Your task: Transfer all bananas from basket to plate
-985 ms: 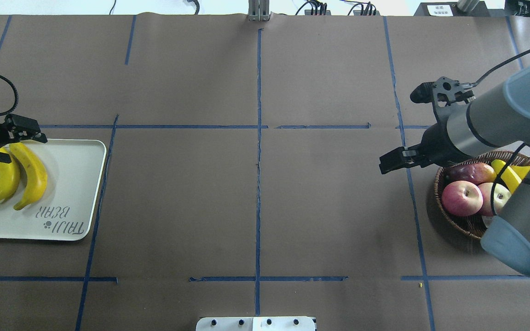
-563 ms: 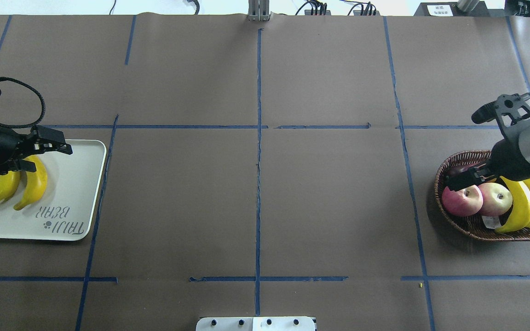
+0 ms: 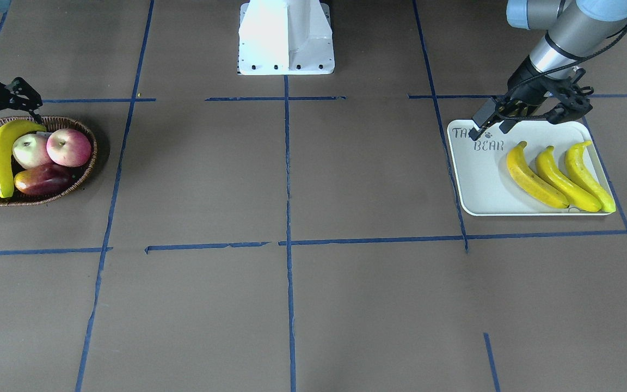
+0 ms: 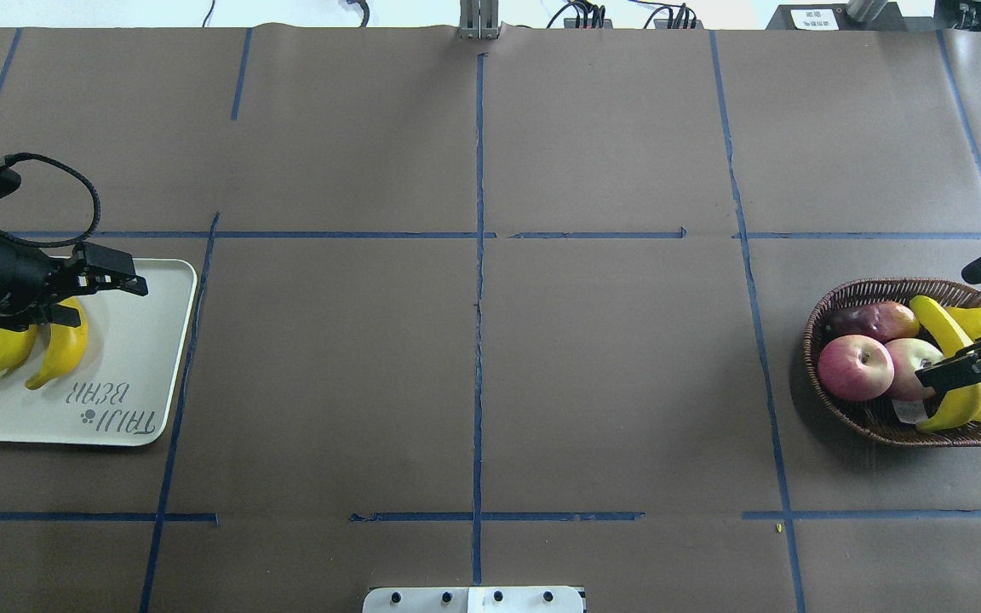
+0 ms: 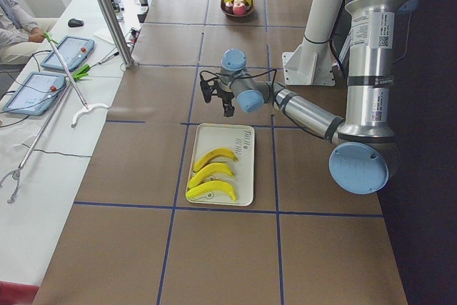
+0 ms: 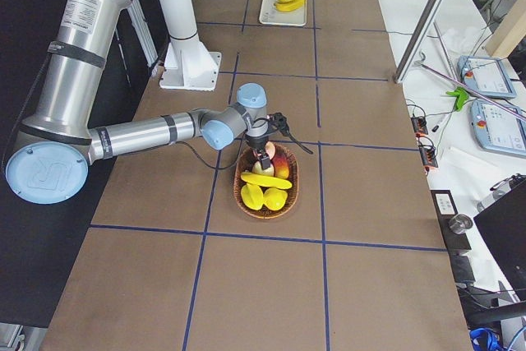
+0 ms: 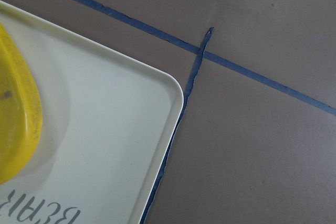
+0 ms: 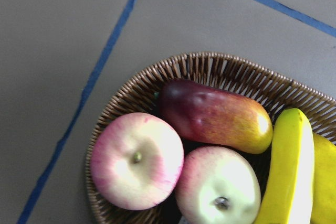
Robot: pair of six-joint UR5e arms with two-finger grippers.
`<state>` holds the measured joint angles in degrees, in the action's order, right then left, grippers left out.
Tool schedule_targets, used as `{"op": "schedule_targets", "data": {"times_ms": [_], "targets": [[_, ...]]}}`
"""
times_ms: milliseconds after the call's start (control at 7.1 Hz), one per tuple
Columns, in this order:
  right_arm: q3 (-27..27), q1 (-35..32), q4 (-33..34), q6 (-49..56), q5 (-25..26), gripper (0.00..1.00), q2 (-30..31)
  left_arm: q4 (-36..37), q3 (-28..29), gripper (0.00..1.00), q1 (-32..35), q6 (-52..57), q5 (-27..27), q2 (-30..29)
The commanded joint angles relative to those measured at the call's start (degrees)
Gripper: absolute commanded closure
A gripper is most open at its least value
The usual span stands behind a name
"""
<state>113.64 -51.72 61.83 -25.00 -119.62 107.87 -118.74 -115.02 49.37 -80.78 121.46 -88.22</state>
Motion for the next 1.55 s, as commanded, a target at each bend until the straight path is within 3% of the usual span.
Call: {"op": "schedule_targets", "data": {"times_ms": [0,282,845,1408], "targets": [[-3.0,-0.5,-3.6,-0.7,0.3,0.03,0.7,0.0,-0.2,0.0,-0.1,-0.1,0.0,0.1],[-2.7,-1.5,-3.7,-1.6,0.3,0.09,2.3,0.0,-0.2,0.0,-0.1,-0.1,0.0,0.1],[-1.2,-1.2,-4.1,-13.6,0.1,0.18,4.0,0.0,-0.2,0.0,-0.1,-0.2,0.0,0.2],[-1.6,-0.1,-3.8,-14.2,0.3,0.23,5.2,0.0,-0.1,0.0,-0.1,-0.2,0.0,0.2]]}}
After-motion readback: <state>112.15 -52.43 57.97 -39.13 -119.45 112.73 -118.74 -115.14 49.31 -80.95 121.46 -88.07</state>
